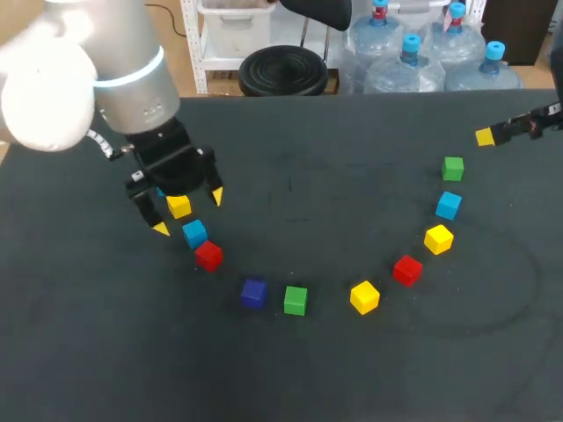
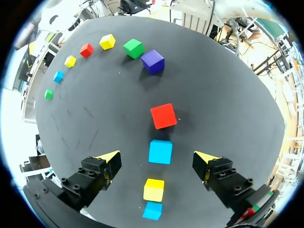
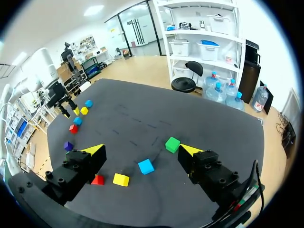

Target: Place the blue cubes, place green cubes on the blue cubes, place the yellow cubes on the green cubes, then place the red cubes on the yellow cubes, and place purple cube on the red cubes.

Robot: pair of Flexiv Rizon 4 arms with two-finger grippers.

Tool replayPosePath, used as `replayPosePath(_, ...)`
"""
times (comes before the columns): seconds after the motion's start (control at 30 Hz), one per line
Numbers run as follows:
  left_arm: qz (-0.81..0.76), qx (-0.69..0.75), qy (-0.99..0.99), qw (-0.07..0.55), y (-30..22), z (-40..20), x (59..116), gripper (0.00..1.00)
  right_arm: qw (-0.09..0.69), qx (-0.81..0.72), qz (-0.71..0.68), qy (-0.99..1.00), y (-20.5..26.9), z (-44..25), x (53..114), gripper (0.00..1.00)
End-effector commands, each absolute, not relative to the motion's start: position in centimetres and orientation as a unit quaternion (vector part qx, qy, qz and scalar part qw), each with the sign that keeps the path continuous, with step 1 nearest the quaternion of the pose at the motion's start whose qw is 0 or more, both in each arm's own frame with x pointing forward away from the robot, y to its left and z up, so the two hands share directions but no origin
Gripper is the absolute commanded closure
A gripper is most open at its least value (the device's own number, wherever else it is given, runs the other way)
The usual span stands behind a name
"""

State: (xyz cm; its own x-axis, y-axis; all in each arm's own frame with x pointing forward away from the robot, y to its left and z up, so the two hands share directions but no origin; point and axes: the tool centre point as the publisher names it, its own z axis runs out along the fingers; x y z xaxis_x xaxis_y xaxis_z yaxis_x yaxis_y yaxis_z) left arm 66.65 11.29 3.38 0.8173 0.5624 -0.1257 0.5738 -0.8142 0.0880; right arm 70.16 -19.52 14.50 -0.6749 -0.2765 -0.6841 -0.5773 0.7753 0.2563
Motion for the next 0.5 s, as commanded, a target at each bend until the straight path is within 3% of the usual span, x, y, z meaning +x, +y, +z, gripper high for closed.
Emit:
replayPosePath(0.03,-0.05,0.951,0.301,0.051,10.5,2.7,66.8,0.0,0.324,-0.242,0.234,0.884,-19.5,14.4,70.3,0.0)
replayPosePath(0.47,-0.056,0.943,0.324,0.045,10.8,1.2,65.1,0.0,0.324,-0.242,0.234,0.884,-19.5,14.4,70.3,0.0)
replayPosePath(0.5,-0.056,0.942,0.327,0.042,10.9,1.0,65.1,0.07,0.324,-0.242,0.234,0.884,-19.5,14.4,70.3,0.0)
